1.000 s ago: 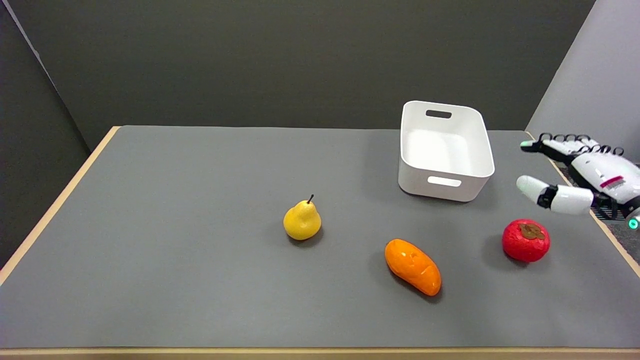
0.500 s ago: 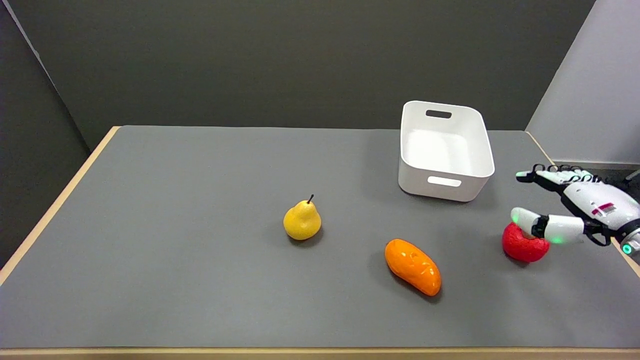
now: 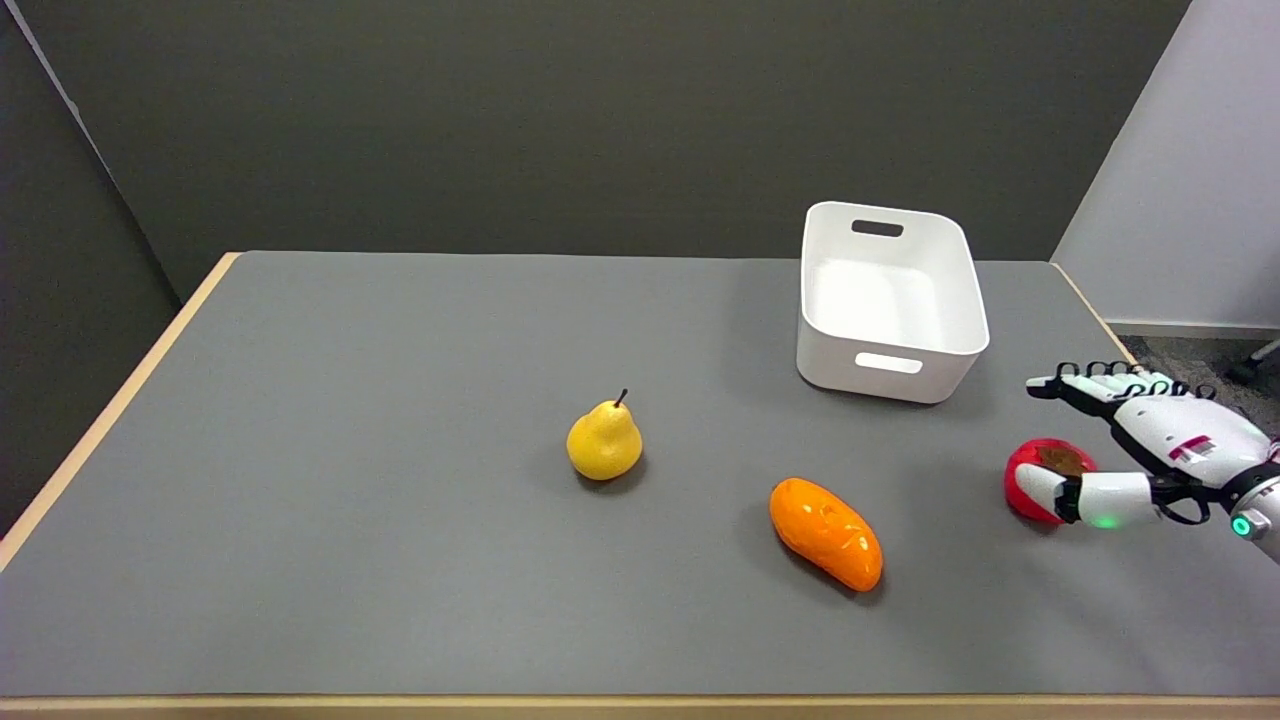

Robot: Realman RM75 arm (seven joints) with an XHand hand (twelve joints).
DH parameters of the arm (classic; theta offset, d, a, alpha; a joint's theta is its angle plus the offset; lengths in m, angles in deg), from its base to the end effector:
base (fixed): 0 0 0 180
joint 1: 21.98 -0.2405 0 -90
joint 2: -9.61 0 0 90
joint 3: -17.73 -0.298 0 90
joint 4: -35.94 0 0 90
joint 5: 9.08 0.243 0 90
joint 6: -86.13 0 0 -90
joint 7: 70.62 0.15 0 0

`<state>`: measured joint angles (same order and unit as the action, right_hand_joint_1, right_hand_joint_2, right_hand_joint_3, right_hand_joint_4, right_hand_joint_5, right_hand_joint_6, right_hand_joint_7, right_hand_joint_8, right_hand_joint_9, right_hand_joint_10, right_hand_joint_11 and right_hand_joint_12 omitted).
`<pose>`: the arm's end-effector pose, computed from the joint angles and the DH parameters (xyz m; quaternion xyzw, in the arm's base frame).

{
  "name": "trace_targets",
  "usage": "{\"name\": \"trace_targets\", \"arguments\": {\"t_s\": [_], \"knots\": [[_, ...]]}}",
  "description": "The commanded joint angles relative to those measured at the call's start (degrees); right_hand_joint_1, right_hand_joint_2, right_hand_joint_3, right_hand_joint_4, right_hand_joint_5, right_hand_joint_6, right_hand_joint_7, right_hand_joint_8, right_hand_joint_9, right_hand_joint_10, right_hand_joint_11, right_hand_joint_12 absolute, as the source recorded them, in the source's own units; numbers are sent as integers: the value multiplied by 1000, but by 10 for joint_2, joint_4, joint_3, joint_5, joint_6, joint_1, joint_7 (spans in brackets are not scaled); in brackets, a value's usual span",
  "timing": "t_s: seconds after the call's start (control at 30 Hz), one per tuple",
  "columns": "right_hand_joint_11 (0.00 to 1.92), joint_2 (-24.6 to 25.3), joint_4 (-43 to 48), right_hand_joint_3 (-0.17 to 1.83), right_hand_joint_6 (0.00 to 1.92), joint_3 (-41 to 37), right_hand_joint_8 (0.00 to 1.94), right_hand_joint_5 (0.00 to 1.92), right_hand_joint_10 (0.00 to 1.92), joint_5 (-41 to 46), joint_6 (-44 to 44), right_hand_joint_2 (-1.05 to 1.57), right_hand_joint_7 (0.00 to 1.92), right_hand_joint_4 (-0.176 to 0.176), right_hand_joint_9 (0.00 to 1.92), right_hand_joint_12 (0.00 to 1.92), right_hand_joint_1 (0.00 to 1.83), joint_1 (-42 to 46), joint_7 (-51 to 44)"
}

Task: Pick up tomato.

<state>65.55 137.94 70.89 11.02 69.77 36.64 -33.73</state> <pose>-0.2545 -0.1350 0.5341 0.6059 -0.0982 -0.0202 0.7892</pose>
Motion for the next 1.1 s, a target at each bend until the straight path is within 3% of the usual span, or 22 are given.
{"name": "trace_targets", "arguments": {"t_s": [0.03, 0.8, 1.1], "knots": [[7, -41, -44, 876, 391, 37, 288, 172, 549, 2, 55, 539, 194, 96, 105, 1140, 338, -37, -33], [12, -50, -72, 884, 369, 68, 269, 143, 537, 1, 85, 531, 143, 88, 80, 1140, 374, -62, -34], [77, -52, -69, 935, 384, 68, 274, 124, 586, -19, 74, 522, 137, 84, 117, 1206, 481, -65, -34]]}}
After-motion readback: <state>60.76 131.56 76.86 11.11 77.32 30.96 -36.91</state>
